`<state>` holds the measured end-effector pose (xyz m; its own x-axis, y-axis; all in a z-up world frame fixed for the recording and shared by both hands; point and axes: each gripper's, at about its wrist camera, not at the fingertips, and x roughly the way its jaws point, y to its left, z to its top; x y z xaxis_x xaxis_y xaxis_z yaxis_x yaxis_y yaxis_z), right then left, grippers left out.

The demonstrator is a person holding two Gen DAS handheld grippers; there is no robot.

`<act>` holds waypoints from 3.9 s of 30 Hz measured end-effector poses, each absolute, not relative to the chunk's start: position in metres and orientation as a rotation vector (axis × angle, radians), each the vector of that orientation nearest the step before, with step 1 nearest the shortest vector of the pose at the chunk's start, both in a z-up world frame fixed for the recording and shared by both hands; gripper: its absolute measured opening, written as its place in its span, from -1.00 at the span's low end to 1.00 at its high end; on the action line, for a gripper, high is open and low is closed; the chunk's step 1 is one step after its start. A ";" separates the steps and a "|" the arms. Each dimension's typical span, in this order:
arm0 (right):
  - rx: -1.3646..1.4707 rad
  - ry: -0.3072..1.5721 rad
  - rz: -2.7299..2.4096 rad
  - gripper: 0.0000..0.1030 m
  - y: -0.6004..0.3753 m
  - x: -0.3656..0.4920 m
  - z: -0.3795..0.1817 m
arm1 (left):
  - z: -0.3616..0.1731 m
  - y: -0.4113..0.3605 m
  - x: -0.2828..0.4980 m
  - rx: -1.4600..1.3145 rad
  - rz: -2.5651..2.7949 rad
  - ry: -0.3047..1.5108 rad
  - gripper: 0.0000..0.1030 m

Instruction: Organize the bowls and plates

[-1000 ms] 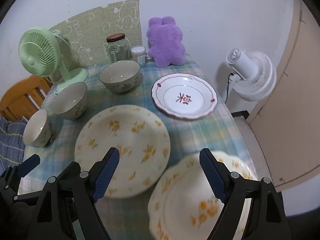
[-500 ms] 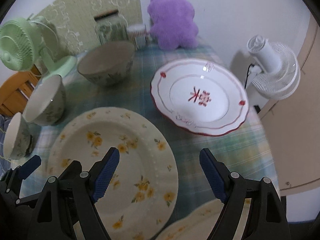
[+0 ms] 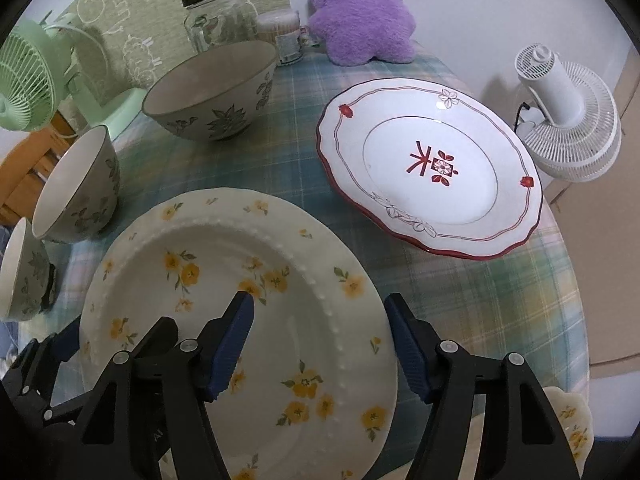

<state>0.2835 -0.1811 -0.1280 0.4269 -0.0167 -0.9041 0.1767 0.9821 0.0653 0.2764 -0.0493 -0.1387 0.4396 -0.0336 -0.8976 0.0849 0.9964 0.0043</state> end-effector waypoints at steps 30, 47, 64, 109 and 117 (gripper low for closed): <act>0.061 1.167 -0.056 0.14 -0.114 0.241 -0.135 | -0.138 0.017 0.235 0.014 -0.027 1.144 0.47; 0.059 1.178 -0.083 0.14 -0.107 0.222 -0.112 | -0.111 0.021 0.215 0.035 -0.076 1.137 0.42; 0.130 1.087 -0.212 0.14 -0.117 0.154 -0.063 | -0.065 0.008 0.166 0.070 -0.196 1.063 0.42; 0.082 1.171 -0.219 0.14 -0.333 0.107 -0.090 | -0.103 -0.201 0.123 0.031 -0.204 1.170 0.41; 0.077 1.203 -0.206 0.14 -0.345 0.113 -0.102 | -0.118 -0.211 0.127 0.034 -0.188 1.202 0.42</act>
<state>0.1135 -0.3446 -0.1023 0.3438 -0.1170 -0.9317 0.1991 0.9787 -0.0494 0.1270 -0.2115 -0.1175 0.3468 -0.1271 -0.9293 0.1633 0.9838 -0.0735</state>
